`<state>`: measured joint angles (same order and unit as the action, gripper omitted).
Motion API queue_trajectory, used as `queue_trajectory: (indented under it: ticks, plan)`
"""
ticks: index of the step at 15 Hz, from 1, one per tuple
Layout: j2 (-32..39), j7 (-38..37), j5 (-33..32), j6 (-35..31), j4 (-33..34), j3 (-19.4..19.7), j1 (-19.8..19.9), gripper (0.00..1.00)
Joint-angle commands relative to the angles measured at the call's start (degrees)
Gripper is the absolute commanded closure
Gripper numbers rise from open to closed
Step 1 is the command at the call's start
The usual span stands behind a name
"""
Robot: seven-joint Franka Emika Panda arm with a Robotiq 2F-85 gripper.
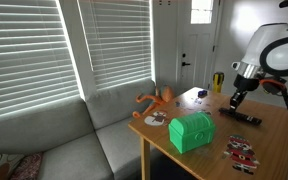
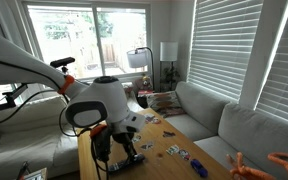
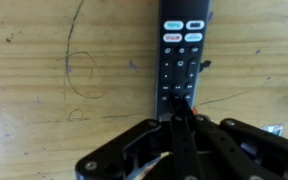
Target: Press a top middle button on the remote controller
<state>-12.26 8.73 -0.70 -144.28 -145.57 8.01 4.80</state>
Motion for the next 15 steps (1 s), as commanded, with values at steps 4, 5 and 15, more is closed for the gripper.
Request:
queue_trajectory:
  ticks: [4, 5, 15]
  plan:
    - [1.48, -0.56, -2.07, -1.03, 0.23, -0.80, 0.50, 1.00]
    - [1.49, -0.64, -2.31, -1.05, 0.24, -0.86, 0.52, 1.00]
    - [1.57, -0.99, -3.37, -0.96, 0.25, -1.10, 0.67, 1.00]
